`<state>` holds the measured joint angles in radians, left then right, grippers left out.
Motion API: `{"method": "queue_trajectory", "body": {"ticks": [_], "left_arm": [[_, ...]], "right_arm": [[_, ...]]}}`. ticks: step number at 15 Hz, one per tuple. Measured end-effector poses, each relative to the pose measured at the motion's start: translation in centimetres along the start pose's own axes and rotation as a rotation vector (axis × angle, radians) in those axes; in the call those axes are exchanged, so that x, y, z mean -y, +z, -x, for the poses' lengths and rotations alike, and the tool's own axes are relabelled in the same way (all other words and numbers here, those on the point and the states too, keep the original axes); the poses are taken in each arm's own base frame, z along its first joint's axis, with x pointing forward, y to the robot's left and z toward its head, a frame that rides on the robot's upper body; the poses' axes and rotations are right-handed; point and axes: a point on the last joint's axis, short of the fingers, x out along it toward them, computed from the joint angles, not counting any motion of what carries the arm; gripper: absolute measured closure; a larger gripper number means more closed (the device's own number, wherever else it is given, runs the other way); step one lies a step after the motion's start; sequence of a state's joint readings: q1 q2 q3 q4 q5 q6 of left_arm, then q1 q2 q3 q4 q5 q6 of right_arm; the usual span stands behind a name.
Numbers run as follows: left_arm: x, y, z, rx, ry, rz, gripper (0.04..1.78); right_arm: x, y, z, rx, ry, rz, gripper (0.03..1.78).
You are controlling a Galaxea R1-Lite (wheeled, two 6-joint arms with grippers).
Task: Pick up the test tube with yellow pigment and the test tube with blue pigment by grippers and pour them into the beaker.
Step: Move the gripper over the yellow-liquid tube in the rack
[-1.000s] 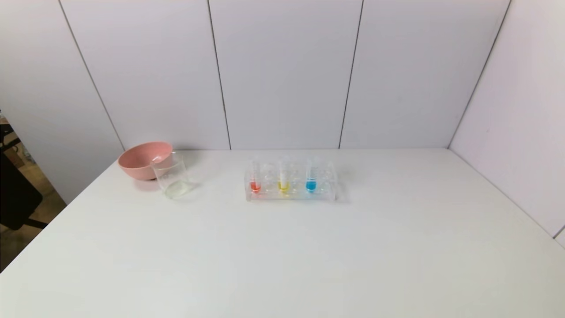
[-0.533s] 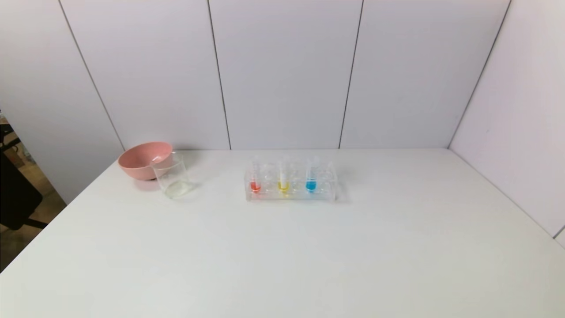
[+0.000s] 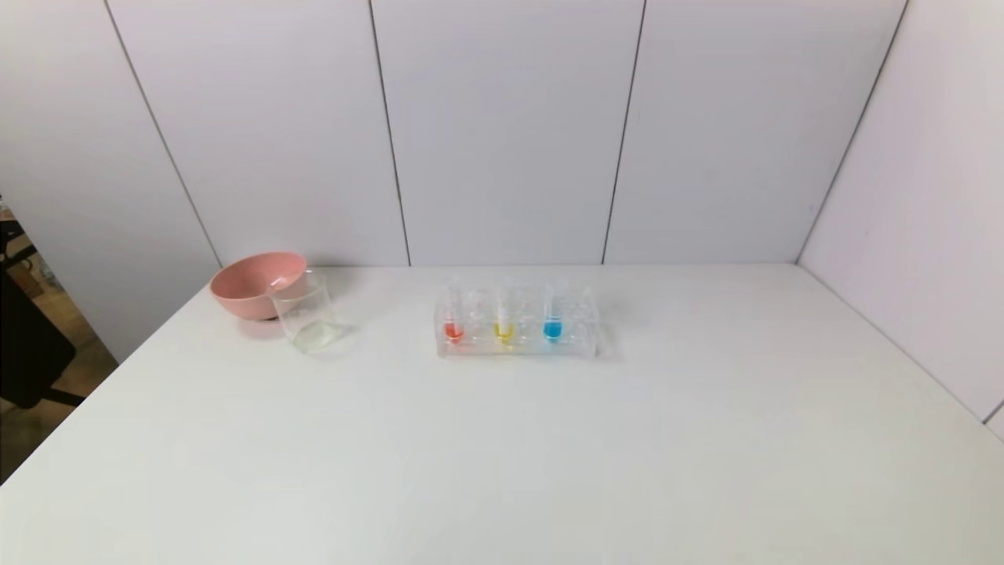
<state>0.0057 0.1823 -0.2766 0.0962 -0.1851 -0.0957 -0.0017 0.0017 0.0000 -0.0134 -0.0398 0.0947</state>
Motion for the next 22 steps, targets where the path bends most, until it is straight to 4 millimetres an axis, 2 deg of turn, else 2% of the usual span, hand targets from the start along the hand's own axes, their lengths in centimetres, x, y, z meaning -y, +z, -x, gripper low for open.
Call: {"method": "queue_trajectory", "body": {"ticks": [3, 5, 7, 9, 11, 13, 16, 18, 22], "left_arm": [[0.0, 3.4, -2.4, -0.018, -0.044, 0.007, 0.06], [-0.3, 5.9, -5.2, -0.021, -0.062, 0.008, 0.06], [-0.7, 8.1, -8.6, -0.022, -0.069, 0.008, 0.06], [-1.2, 10.3, -12.9, -0.012, -0.077, 0.003, 0.06], [-1.4, 11.8, -17.1, -0.017, -0.071, 0.002, 0.06], [-0.7, 12.0, -21.4, -0.044, -0.048, 0.006, 0.06], [3.2, 10.6, -26.7, -0.029, -0.051, 0.001, 0.06], [6.6, 9.1, -28.9, -0.014, -0.033, 0.006, 0.06], [12.6, 5.7, -30.9, -0.04, -0.037, 0.061, 0.06]], "right_arm": [[0.0, 0.0, 0.0, 0.0, 0.0, 0.0, 0.1], [0.0, 0.0, 0.0, 0.0, 0.0, 0.0, 0.1], [0.0, 0.0, 0.0, 0.0, 0.0, 0.0, 0.1], [0.0, 0.0, 0.0, 0.0, 0.0, 0.0, 0.1], [0.0, 0.0, 0.0, 0.0, 0.0, 0.0, 0.1], [0.0, 0.0, 0.0, 0.0, 0.0, 0.0, 0.1], [0.0, 0.0, 0.0, 0.0, 0.0, 0.0, 0.1], [0.0, 0.0, 0.0, 0.0, 0.0, 0.0, 0.1], [0.0, 0.0, 0.0, 0.0, 0.0, 0.0, 0.1]]}}
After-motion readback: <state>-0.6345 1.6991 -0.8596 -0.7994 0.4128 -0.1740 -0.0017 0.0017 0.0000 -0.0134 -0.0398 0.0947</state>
